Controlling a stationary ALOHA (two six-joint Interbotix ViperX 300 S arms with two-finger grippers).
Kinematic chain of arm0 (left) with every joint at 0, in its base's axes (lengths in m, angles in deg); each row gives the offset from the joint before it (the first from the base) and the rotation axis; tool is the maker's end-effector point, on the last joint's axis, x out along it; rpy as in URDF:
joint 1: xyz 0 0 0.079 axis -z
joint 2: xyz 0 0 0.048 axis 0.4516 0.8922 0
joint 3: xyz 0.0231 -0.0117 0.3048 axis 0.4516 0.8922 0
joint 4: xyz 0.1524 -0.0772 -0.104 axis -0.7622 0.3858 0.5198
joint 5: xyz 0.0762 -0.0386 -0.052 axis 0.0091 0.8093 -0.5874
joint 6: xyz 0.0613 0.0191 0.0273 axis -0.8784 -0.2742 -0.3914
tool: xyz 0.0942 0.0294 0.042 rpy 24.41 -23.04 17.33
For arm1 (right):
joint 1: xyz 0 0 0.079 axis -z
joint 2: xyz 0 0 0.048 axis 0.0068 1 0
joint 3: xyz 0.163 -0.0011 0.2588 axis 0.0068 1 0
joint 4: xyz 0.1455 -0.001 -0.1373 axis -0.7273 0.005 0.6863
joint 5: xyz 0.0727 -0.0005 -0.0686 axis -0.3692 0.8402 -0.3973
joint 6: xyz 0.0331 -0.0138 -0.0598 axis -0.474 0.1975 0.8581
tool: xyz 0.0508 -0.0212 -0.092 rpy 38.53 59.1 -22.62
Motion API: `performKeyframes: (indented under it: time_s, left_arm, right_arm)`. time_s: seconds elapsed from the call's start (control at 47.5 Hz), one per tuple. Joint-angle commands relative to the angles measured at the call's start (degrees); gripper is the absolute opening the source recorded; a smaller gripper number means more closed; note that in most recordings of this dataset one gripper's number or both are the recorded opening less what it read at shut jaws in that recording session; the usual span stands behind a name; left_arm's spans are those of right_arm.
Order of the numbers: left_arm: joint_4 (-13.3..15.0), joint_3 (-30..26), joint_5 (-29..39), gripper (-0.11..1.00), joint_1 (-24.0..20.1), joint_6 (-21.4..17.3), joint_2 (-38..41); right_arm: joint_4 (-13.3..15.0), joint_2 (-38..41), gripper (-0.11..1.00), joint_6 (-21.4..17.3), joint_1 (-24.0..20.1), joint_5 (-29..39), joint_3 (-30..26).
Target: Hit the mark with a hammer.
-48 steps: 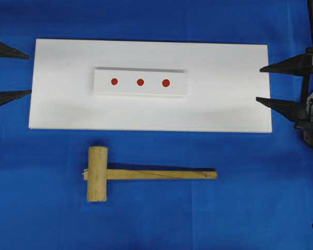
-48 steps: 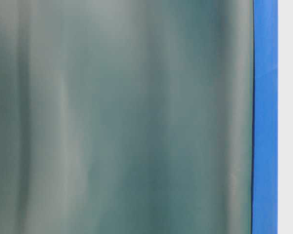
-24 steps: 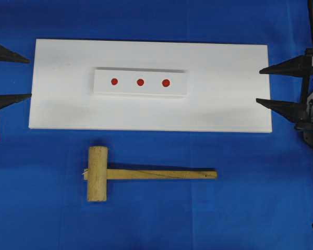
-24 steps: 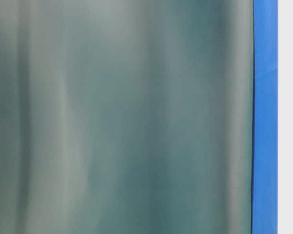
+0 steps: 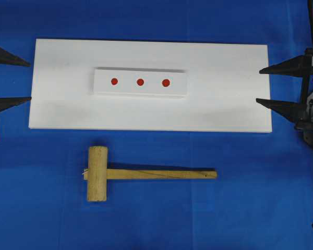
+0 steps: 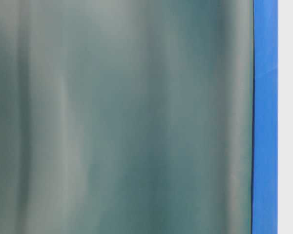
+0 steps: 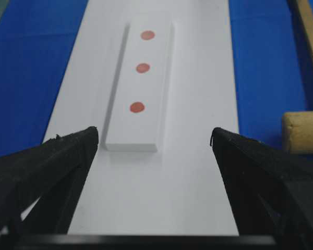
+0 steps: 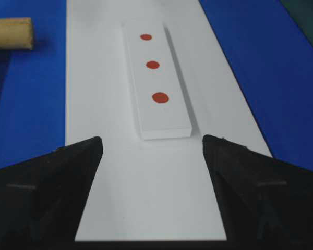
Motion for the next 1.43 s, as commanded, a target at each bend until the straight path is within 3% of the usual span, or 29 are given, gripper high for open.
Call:
performKeyframes:
  time_s: [0.0, 1.41]
  left_arm:
    - [0.2, -0.6, -0.5, 0.88, 0.2, 0.2, 0.4]
    - [0.2, -0.6, -0.4, 0.88, 0.2, 0.4, 0.4]
  right_arm:
    - [0.0, 0.3, 0.69, -0.1, 0.0, 0.2, -0.8]
    - [0.0, 0.4, 0.69, -0.1, 0.0, 1.8, -0.7]
